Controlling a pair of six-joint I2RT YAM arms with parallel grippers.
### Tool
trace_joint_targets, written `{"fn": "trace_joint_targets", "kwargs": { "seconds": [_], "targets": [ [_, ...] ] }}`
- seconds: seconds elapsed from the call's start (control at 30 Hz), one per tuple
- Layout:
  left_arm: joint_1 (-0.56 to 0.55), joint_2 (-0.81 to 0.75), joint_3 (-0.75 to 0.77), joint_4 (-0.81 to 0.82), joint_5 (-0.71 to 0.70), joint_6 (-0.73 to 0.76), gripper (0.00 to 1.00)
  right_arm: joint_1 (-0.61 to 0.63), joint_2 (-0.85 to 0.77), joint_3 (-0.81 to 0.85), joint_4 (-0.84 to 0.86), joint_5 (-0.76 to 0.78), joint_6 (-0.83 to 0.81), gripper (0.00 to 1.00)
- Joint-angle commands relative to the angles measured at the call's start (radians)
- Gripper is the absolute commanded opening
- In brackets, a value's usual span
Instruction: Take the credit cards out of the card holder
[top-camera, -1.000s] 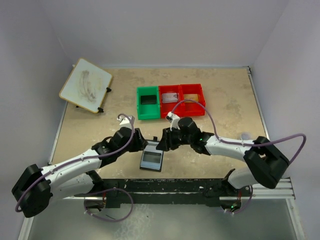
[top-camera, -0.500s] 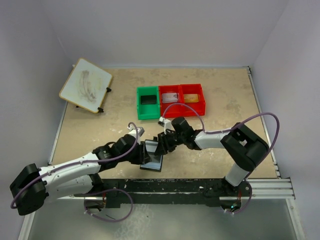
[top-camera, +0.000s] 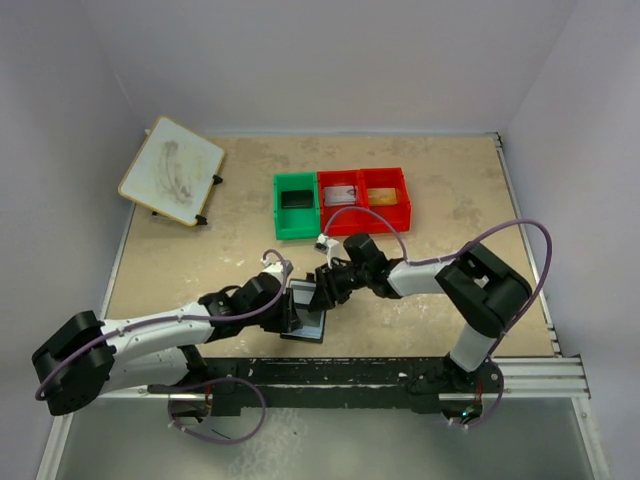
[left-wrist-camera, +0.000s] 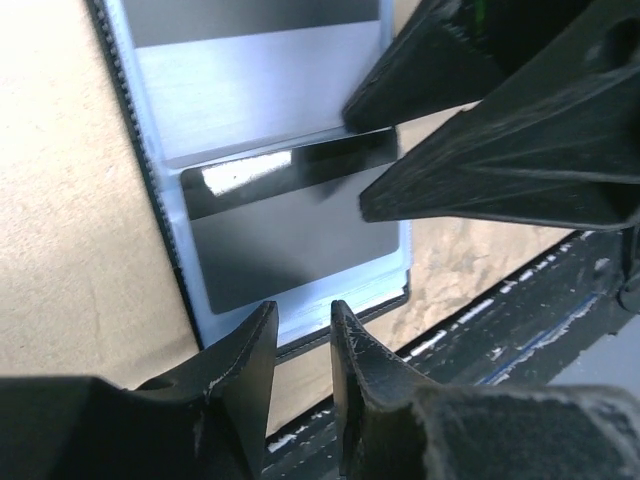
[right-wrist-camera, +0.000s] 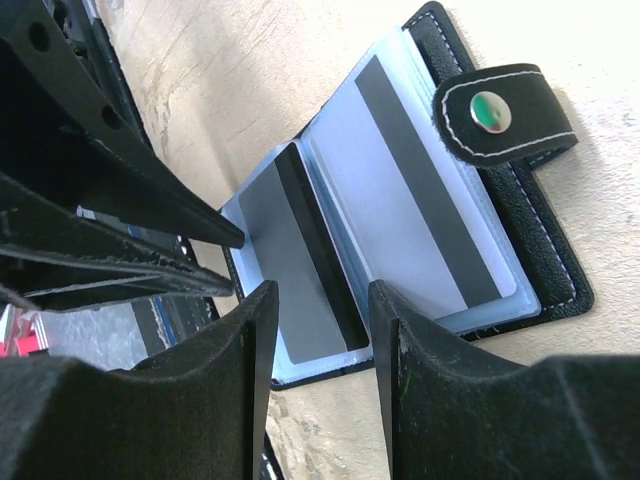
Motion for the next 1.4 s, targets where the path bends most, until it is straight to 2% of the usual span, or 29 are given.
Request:
{"fn": "trace_joint_targets", "kwargs": {
  "seconds": [0.0,0.23,0.33,0.77,1.03,1.2,1.37],
  "targets": [
    [-0.008,0.016,-0.025,0.053,-0.046,-0.004,0.25,-0.027,0.011,0.012,0.021,-0.009,-0.013,0.44],
    [-0.014,0.003,-0.069,0.055,-0.063,-0.017,0.23,-0.056,0.040,0.011,0.046,-0.072,-0.018,0.44],
    [-0.015,0.024,-0.067,0.065,-0.070,-0.018,0.23,-0.055,0.082,0.008,0.083,-0.131,-0.011,0.38],
    [-0.021,0.014,-0.066,0.023,-0.108,-0.015,0.22,-0.056,0.088,0.006,0.115,-0.176,0.024,0.29],
    [-0.023,0.010,-0.059,-0.005,-0.122,-0.010,0.21,-0.058,0.107,0.025,0.145,-0.147,0.080,0.10],
    [-0.023,0.006,-0.056,-0.032,-0.131,-0.003,0.21,-0.063,0.098,0.012,0.189,-0.122,0.122,0.09],
    [-0.022,0.005,-0.057,-0.037,-0.136,0.000,0.21,-0.070,0.114,0.008,0.230,-0.146,0.151,0.15]
  ]
}}
